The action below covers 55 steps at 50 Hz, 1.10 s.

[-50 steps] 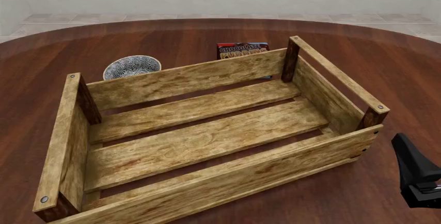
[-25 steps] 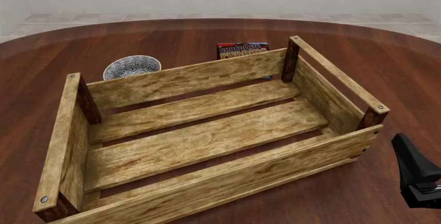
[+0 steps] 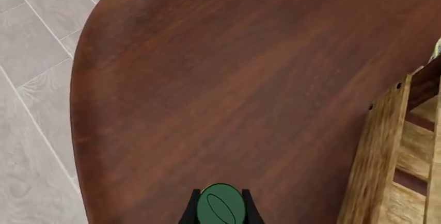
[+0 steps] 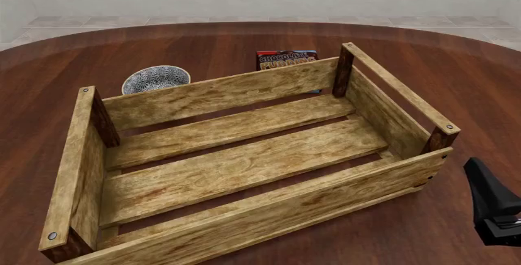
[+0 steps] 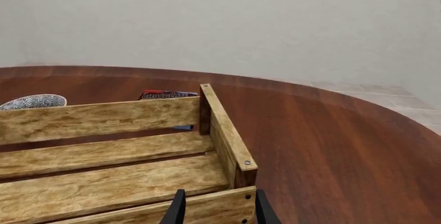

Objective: Pick up the salad dressing and put it in the tray.

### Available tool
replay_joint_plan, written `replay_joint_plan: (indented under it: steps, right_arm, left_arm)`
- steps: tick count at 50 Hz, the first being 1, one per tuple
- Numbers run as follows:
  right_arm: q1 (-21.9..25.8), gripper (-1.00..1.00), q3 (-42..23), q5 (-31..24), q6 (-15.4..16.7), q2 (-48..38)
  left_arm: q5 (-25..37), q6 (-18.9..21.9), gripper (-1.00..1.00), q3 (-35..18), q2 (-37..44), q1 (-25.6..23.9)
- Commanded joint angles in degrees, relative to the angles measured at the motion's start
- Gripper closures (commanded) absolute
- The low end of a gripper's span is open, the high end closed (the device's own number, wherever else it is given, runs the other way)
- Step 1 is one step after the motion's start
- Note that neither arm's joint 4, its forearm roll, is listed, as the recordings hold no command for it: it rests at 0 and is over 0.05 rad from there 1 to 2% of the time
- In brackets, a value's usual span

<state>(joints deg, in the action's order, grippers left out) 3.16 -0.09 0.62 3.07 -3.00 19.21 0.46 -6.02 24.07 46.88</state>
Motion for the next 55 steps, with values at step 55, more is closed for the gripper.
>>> replay_joint_plan:
  steps: [55]
  right_arm:
    - [-1.11,-1.0,-0.16,-1.79,-1.23,2.11]
  left_arm:
    - [7.98,7.14,1.0,-23.17,-6.14,-17.44]
